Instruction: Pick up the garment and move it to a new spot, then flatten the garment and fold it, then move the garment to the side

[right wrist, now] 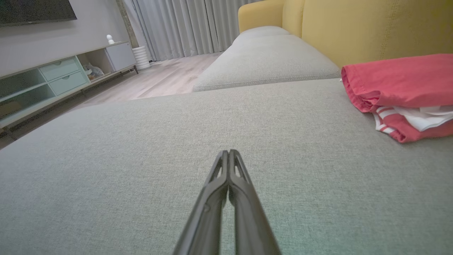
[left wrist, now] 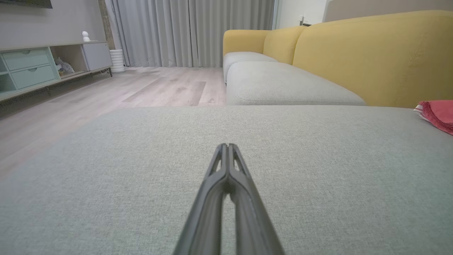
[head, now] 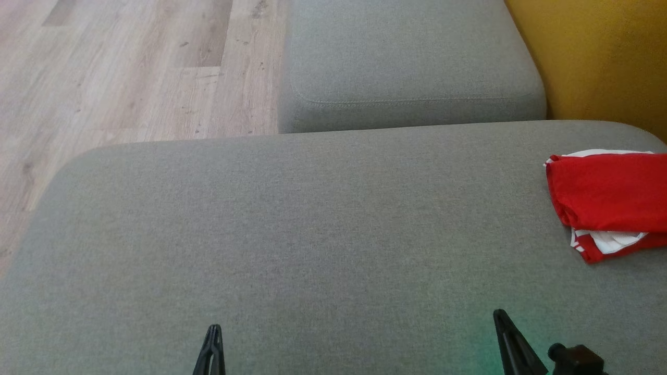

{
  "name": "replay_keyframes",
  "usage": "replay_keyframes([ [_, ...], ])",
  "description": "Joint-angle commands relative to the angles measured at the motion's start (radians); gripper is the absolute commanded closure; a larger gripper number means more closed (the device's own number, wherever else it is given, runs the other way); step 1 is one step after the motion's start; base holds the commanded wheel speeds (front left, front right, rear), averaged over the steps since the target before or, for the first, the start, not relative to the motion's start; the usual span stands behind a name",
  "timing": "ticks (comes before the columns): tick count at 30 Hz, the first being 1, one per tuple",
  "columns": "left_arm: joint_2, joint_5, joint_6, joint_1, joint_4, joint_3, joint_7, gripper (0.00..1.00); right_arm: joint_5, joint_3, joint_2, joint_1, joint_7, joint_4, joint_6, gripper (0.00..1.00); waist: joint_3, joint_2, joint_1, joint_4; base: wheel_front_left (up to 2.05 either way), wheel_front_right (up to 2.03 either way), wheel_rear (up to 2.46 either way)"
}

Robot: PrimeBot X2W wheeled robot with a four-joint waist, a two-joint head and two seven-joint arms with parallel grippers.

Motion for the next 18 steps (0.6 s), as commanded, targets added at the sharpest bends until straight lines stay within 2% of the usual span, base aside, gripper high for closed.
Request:
replay_keyframes([
  [1, 0.002, -0.034, -0.005, -0.030, -0.034, 0.009, 0.005, 1.00, 0.036, -0.004, -0.002, -0.035, 0.005, -0.035, 0.000, 1.00, 0.002, -0.0001, 0.0000, 0.000, 0.00, 0.00, 0.00],
  [18, 0.014, -0.253, -0.046, -0.081, -0.010, 0.043, 0.043, 1.00, 0.252, -0.023, -0.013, -0.076, 0.044, -0.037, 0.000, 1.00, 0.018, -0.0001, 0.0000, -0.006, 0.00, 0.00, 0.00],
])
